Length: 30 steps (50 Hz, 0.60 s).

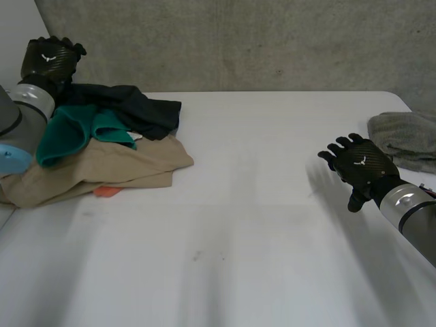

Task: Fold the laundry.

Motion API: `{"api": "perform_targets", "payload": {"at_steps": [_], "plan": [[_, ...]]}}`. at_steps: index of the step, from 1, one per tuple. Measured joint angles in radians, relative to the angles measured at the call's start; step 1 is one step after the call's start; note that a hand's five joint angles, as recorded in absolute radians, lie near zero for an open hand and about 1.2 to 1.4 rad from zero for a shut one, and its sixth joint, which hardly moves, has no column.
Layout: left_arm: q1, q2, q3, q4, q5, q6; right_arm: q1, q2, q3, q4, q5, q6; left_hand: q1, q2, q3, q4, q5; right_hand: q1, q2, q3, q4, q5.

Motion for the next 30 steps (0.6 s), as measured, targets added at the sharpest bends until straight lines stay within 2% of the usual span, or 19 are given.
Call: {"api": "perform_targets", "payload": {"at_steps": [8,24,26,27,29,30], "plan": [[0.041,-0.171,0.202,-0.112,0.020,-0.003,-0.004,0.002,0.001,0.000,-0.001,0.000,0.000,0.000,0.000,0.000,0.000,0.000,0.000,0.000,0.000,0.000],[0.066,-0.253,0.149,-0.130,0.030,0.026,-0.007,0.026,0.000,0.000,-0.007,-0.001,0.106,0.111,0.115,0.108,0.091,0.000,0.000,0.000,0.000,0.000],[0.065,-0.262,0.151,-0.128,0.029,0.045,-0.007,0.031,-0.001,0.000,-0.007,-0.002,0.178,0.173,0.171,0.169,0.158,0.000,0.000,0.000,0.000,0.000],[0.065,-0.266,0.152,-0.126,0.028,0.063,-0.007,0.033,-0.002,0.000,-0.006,-0.003,0.329,0.309,0.311,0.308,0.301,0.000,0.000,0.000,0.000,0.000],[0.064,-0.267,0.153,-0.125,0.027,0.075,-0.008,0.035,-0.003,0.000,-0.005,-0.004,0.391,0.387,0.375,0.371,0.362,0.000,0.000,0.000,0.000,-0.001],[0.061,-0.265,0.152,-0.124,0.025,0.095,-0.008,0.037,-0.004,0.000,-0.004,-0.006,0.632,0.657,0.647,0.654,0.634,0.000,0.000,0.000,0.000,0.000]]}}
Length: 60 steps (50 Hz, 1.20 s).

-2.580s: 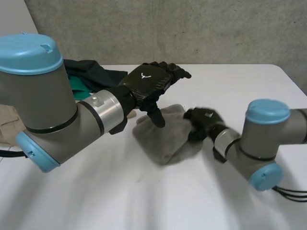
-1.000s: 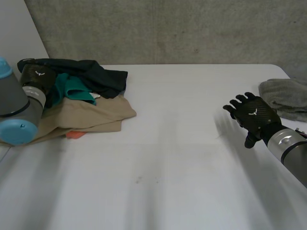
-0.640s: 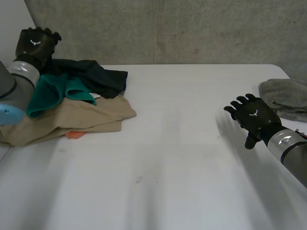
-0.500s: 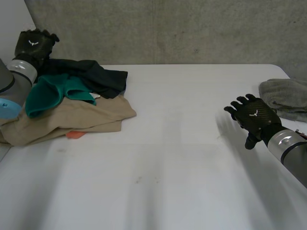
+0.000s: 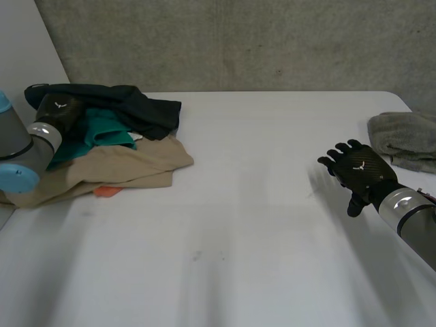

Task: Fold the laundry.

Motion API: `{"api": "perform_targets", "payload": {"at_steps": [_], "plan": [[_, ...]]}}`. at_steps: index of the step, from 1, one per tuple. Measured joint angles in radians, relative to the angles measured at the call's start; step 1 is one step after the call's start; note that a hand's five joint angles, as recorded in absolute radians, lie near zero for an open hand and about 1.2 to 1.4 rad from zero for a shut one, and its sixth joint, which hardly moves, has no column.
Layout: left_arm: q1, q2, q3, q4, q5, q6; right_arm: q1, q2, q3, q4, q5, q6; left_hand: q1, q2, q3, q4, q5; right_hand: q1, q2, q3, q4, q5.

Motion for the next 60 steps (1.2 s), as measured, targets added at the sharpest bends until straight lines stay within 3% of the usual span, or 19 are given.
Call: {"api": "perform_targets", "payload": {"at_steps": [3,9,18,19,21,22,23,24,26,42,53,60], "plan": [[-0.008,0.013,-0.010,0.001,-0.004,0.021,-0.001,0.001,-0.002,0.000,0.001,-0.002,0.083,0.180,0.168,0.186,0.174,0.000,0.000,0.000,0.000,0.000],[-0.027,0.108,-0.085,0.001,-0.012,0.029,-0.002,0.001,-0.003,-0.001,0.002,-0.002,0.083,0.189,0.188,0.202,0.183,0.000,0.000,0.000,0.000,0.000],[-0.080,0.427,-0.351,0.001,-0.020,-0.004,0.003,-0.002,-0.002,0.000,0.004,0.002,0.082,0.187,0.192,0.194,0.181,0.000,0.000,0.000,0.000,0.000],[-0.083,0.448,-0.372,0.001,-0.020,-0.006,0.004,-0.003,-0.002,0.000,0.004,0.003,0.054,0.146,0.149,0.146,0.143,0.000,0.000,0.000,0.000,0.000],[-0.087,0.494,-0.424,0.001,-0.020,-0.008,0.006,-0.004,-0.001,0.000,0.005,0.004,-0.301,-0.221,-0.209,-0.222,-0.213,0.000,0.000,0.000,0.000,0.000],[-0.088,0.503,-0.435,0.001,-0.020,-0.008,0.006,-0.005,-0.001,0.000,0.005,0.005,-0.301,-0.221,-0.209,-0.222,-0.213,0.000,0.000,0.000,0.000,0.000],[-0.087,0.519,-0.457,0.001,-0.020,-0.007,0.007,-0.006,0.000,0.001,0.005,0.006,-0.610,-0.497,-0.460,-0.479,-0.468,0.000,0.000,0.000,0.000,0.000],[-0.085,0.531,-0.475,0.001,-0.021,-0.006,0.008,-0.007,0.000,0.001,0.005,0.007,-0.767,-0.703,-0.676,-0.700,-0.675,0.000,0.000,0.000,0.000,0.000],[-0.081,0.541,-0.493,0.000,-0.021,-0.006,0.008,-0.008,0.001,0.001,0.005,0.008,-0.786,-0.770,-0.756,-0.777,-0.754,0.000,0.000,0.000,0.000,0.000],[0.040,0.574,-0.462,-0.005,-0.010,-0.015,0.011,-0.027,0.000,0.021,0.003,0.010,-0.690,-0.715,-0.713,-0.719,-0.704,0.000,0.000,0.000,0.000,0.000],[0.087,0.344,-0.148,-0.035,0.053,-0.058,0.051,-0.049,-0.005,0.051,-0.002,0.036,-0.669,-0.676,-0.668,-0.677,-0.654,0.000,0.000,0.000,0.000,0.000],[0.117,0.236,-0.081,-0.068,0.114,-0.059,0.095,-0.062,-0.021,0.052,-0.006,0.069,-0.646,-0.661,-0.653,-0.663,-0.640,0.000,0.000,0.000,0.000,0.000]]}}
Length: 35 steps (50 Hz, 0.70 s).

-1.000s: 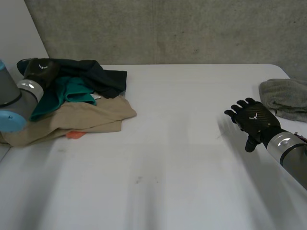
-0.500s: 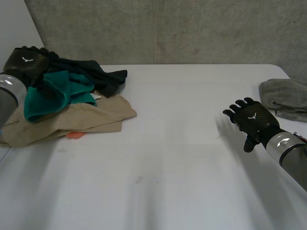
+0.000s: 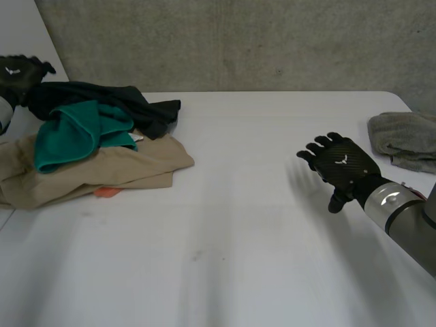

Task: Fold the laundry.

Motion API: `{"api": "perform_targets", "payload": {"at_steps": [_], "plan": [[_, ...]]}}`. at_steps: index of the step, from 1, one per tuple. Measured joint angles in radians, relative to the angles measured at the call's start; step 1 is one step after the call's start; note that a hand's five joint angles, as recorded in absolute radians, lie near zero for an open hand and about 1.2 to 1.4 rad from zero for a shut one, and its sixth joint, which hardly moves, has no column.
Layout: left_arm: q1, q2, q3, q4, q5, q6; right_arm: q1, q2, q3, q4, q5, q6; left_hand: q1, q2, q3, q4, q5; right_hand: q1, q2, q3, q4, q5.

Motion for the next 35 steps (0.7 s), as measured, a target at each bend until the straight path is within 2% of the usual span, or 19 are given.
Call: {"api": "perform_targets", "payload": {"at_steps": [11,12,14,15,16,20,26,29,35], "plan": [[-0.004,-0.118,-0.003,-0.001,0.072,0.003,0.080,-0.001,-0.062,-0.001,0.008,0.044,0.071,0.070,0.066,0.067,0.065,0.000,0.000,0.000,0.000,0.000],[-0.008,-0.138,0.005,0.002,0.076,0.004,0.090,0.000,-0.067,-0.001,0.010,0.044,0.215,0.201,0.189,0.189,0.185,0.000,0.000,0.000,0.000,0.000],[-0.016,-0.165,0.022,0.006,0.078,0.004,0.101,0.001,-0.072,-0.001,0.012,0.043,0.619,0.595,0.595,0.578,0.557,0.000,0.000,0.000,0.000,0.000],[-0.020,-0.173,0.029,0.008,0.077,0.004,0.105,0.001,-0.074,-0.001,0.012,0.043,0.699,0.708,0.694,0.699,0.672,0.000,0.000,0.000,0.000,0.000],[-0.026,-0.182,0.038,0.011,0.075,0.004,0.108,0.002,-0.075,-0.001,0.013,0.043,0.732,0.790,0.795,0.803,0.763,0.000,0.000,0.000,0.000,0.000],[-0.053,-0.181,0.058,0.035,0.048,0.003,0.110,0.003,-0.078,-0.002,0.015,0.041,0.732,0.816,0.829,0.865,0.793,0.000,0.000,0.000,0.000,0.000],[-0.119,-0.044,0.039,0.106,-0.047,-0.016,0.102,-0.002,-0.088,-0.003,0.028,0.042,0.732,0.833,0.860,0.865,0.793,0.000,0.000,0.000,0.000,0.000],[-0.184,0.096,0.002,0.152,-0.097,-0.059,0.097,-0.014,-0.107,-0.003,0.059,0.048,0.732,0.858,0.861,0.866,0.793,0.000,0.000,0.000,0.000,0.000],[-0.319,0.259,-0.064,0.174,-0.116,-0.193,0.088,-0.062,-0.147,-0.002,0.123,0.082,0.732,0.861,0.861,0.866,0.796,0.000,0.000,0.000,0.000,0.000]]}}
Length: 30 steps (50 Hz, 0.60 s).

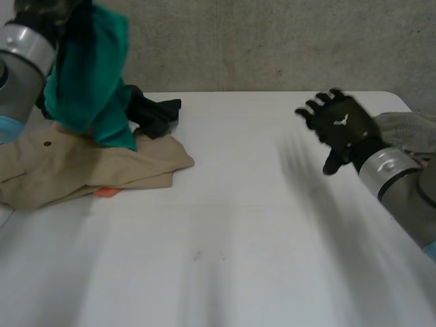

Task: Fold the laundry.

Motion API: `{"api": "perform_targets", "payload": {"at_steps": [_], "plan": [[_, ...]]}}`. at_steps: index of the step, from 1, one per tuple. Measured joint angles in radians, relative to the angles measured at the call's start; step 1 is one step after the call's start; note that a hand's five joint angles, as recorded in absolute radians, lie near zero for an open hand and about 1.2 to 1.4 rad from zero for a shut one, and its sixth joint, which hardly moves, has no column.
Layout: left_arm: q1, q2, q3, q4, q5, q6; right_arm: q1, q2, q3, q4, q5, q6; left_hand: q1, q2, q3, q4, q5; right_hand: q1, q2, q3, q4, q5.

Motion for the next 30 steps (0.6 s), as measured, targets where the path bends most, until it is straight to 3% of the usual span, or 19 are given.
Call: {"api": "perform_targets", "payload": {"at_steps": [6,8,9,11,20,21,25,30], "plan": [[-0.178,0.085,-0.099,-0.005,0.004,-0.148,-0.038,-0.053,-0.027,0.002,0.030,0.088,0.000,0.000,0.002,0.002,0.014,0.000,0.000,0.000,0.000,0.000],[-0.192,0.087,-0.106,-0.005,0.004,-0.156,-0.041,-0.056,-0.028,0.002,0.030,0.095,0.000,0.000,0.002,0.002,0.014,0.000,0.000,0.000,0.000,0.000],[-0.274,0.090,-0.148,-0.004,0.006,-0.196,-0.058,-0.072,-0.031,0.003,0.029,0.135,0.000,0.000,0.002,0.004,0.014,0.000,0.000,0.000,0.000,0.000],[-0.341,0.070,-0.174,-0.002,0.004,-0.216,-0.069,-0.080,-0.030,0.003,0.027,0.160,0.000,0.000,0.002,0.004,0.014,0.000,0.000,0.000,0.000,0.000],[-0.555,-0.241,-0.153,-0.004,-0.017,-0.221,-0.096,-0.078,-0.018,0.015,0.021,0.186,-0.004,-0.023,-0.014,-0.014,0.002,0.000,0.000,0.000,0.000,0.000],[-0.568,-0.272,-0.143,-0.005,-0.018,-0.219,-0.097,-0.073,-0.018,0.019,0.021,0.185,-0.161,-0.266,-0.260,-0.268,-0.210,0.000,0.000,0.000,0.000,0.000],[-0.601,-0.341,-0.111,-0.007,-0.023,-0.212,-0.098,-0.050,-0.023,0.038,0.021,0.183,-0.415,-0.529,-0.521,-0.537,-0.475,0.000,0.000,0.000,0.000,0.000],[-0.604,-0.301,-0.107,-0.009,-0.042,-0.200,-0.103,-0.029,-0.033,0.072,0.017,0.179,-0.579,-0.701,-0.690,-0.711,-0.650,0.000,0.000,0.000,0.000,0.000]]}}
